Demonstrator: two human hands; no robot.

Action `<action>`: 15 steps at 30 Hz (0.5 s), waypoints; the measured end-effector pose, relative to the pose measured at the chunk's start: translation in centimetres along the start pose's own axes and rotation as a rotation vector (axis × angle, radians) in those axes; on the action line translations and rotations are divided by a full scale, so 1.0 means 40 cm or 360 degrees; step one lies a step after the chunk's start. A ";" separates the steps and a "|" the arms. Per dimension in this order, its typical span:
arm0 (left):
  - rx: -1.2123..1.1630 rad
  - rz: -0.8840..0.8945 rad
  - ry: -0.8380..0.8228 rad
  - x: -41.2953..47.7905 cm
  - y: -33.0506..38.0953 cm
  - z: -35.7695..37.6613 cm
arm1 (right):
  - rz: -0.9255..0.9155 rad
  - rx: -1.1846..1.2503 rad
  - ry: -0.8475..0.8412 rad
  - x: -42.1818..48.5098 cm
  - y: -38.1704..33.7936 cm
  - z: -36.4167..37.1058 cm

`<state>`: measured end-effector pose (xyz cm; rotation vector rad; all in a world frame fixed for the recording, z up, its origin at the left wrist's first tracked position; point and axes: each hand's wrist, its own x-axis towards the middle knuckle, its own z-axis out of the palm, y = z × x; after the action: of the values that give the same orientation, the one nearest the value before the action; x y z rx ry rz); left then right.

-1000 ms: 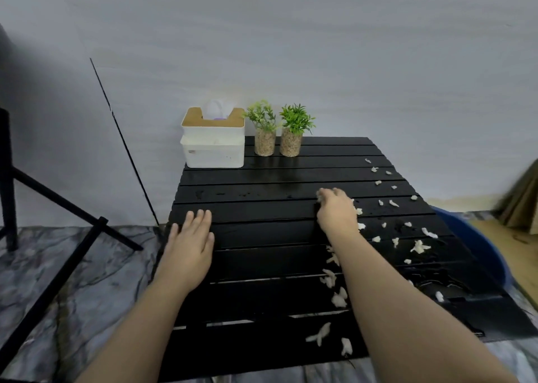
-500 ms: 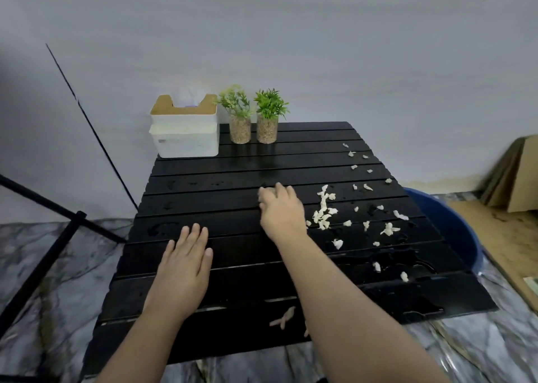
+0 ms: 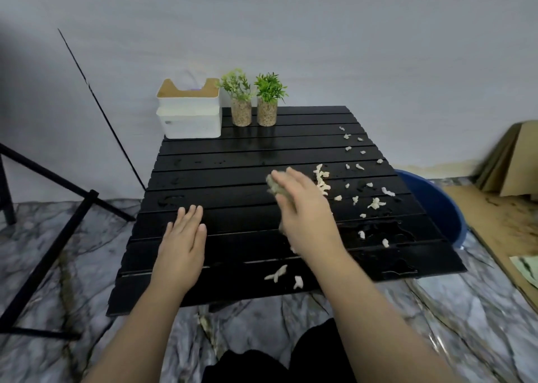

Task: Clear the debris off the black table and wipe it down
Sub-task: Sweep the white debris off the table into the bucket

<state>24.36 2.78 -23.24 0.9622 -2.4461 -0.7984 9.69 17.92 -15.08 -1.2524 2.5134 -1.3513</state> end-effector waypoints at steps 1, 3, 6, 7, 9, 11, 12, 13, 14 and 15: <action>-0.0064 -0.0024 0.0043 -0.022 0.006 -0.005 | -0.0029 0.0055 -0.0008 -0.050 -0.014 -0.008; -0.0122 -0.0051 0.0053 -0.059 0.018 -0.009 | -0.0080 0.0139 -0.0034 -0.130 -0.022 -0.017; -0.0040 -0.0051 -0.0058 -0.090 0.030 0.000 | -0.0175 0.0062 -0.0241 -0.202 -0.013 0.015; -0.0022 -0.0063 -0.0077 -0.095 0.031 0.003 | -0.0208 0.0002 -0.0360 -0.219 -0.011 0.040; -0.0025 -0.0115 -0.0065 -0.098 0.029 0.004 | -0.0278 -0.0168 -0.0541 -0.241 -0.009 0.099; -0.0041 -0.0152 -0.0055 -0.097 0.023 0.004 | -0.0338 -0.0377 -0.0549 -0.250 -0.006 0.153; -0.0032 -0.0151 -0.0062 -0.096 0.020 0.004 | -0.0356 -0.0471 -0.0529 -0.250 -0.004 0.172; -0.0010 -0.0143 -0.0073 -0.094 0.018 0.004 | -0.0368 -0.0535 -0.0505 -0.249 -0.003 0.184; 0.0023 -0.0134 -0.0083 -0.092 0.015 0.005 | -0.0385 -0.0571 -0.0485 -0.247 0.001 0.190; 0.0060 -0.0129 -0.0092 -0.092 0.014 0.006 | -0.0405 -0.0596 -0.0467 -0.247 0.009 0.187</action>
<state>26.50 5.81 -23.60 1.0720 -2.4933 -0.8207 18.90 19.37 -23.24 -1.7400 2.5293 -0.6657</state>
